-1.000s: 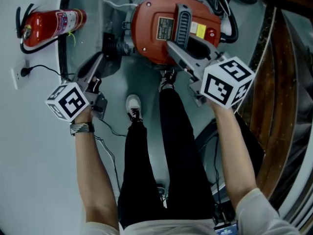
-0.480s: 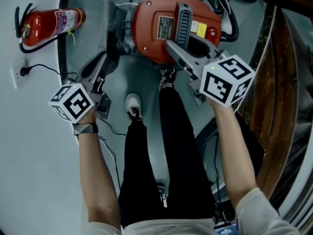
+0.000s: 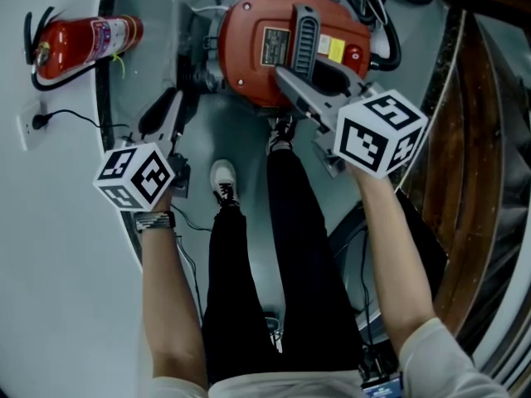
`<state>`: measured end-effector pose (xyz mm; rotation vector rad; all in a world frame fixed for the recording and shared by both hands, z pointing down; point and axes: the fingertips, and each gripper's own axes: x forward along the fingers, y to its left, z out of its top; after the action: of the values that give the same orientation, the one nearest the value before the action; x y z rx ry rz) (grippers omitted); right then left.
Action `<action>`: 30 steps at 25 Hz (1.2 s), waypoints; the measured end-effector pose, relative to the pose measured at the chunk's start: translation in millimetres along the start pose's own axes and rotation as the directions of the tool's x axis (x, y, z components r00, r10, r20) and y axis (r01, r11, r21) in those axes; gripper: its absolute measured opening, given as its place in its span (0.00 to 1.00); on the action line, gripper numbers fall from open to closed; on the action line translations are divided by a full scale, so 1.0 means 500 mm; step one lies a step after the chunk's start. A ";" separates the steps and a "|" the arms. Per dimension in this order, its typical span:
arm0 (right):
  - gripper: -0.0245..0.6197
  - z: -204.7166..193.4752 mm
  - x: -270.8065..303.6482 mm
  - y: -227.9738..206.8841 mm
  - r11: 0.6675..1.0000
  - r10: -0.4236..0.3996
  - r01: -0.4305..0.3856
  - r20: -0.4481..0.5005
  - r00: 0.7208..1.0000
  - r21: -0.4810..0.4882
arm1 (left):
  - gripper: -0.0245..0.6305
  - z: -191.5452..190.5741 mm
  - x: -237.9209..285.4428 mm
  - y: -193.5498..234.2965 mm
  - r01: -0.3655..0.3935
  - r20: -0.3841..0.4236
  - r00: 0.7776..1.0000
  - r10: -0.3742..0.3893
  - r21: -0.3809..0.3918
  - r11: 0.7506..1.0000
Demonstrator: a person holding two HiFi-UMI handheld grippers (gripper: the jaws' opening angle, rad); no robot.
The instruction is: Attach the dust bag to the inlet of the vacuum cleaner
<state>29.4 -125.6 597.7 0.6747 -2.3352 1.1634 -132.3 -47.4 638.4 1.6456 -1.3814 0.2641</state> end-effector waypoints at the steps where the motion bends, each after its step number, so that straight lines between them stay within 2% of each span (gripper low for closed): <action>1: 0.31 0.000 0.000 0.000 1.000 0.000 0.000 0.000 1.000 -0.001 | 0.14 -0.001 0.001 0.000 -0.014 -0.005 1.000 0.014 0.014 1.000; 7: 0.31 0.000 0.002 0.003 1.000 -0.002 0.002 -0.003 1.000 -0.006 | 0.12 -0.004 0.004 0.004 -0.098 0.006 0.995 0.098 0.083 0.992; 10: 0.31 0.000 0.001 0.003 1.000 -0.005 0.005 0.001 1.000 -0.011 | 0.12 -0.004 0.006 0.005 -0.109 0.019 0.994 0.107 0.076 0.991; 15: 0.31 -0.001 0.003 0.008 1.000 -0.002 0.002 0.006 1.000 -0.018 | 0.10 -0.006 0.004 0.006 -0.119 0.016 0.993 0.118 0.108 0.987; 25: 0.32 -0.001 0.002 0.002 1.000 -0.006 0.006 0.013 1.000 -0.019 | 0.09 -0.001 0.004 0.009 -0.061 0.030 0.998 0.062 -0.033 0.998; 30: 0.32 0.001 0.001 0.002 1.000 -0.009 0.010 0.017 1.000 -0.024 | 0.09 0.000 0.004 0.006 -0.032 0.021 0.999 0.033 -0.028 0.999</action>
<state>28.5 -125.5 597.3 0.6893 -2.3537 1.1278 -134.2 -48.5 641.6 1.6092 -1.4230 0.2458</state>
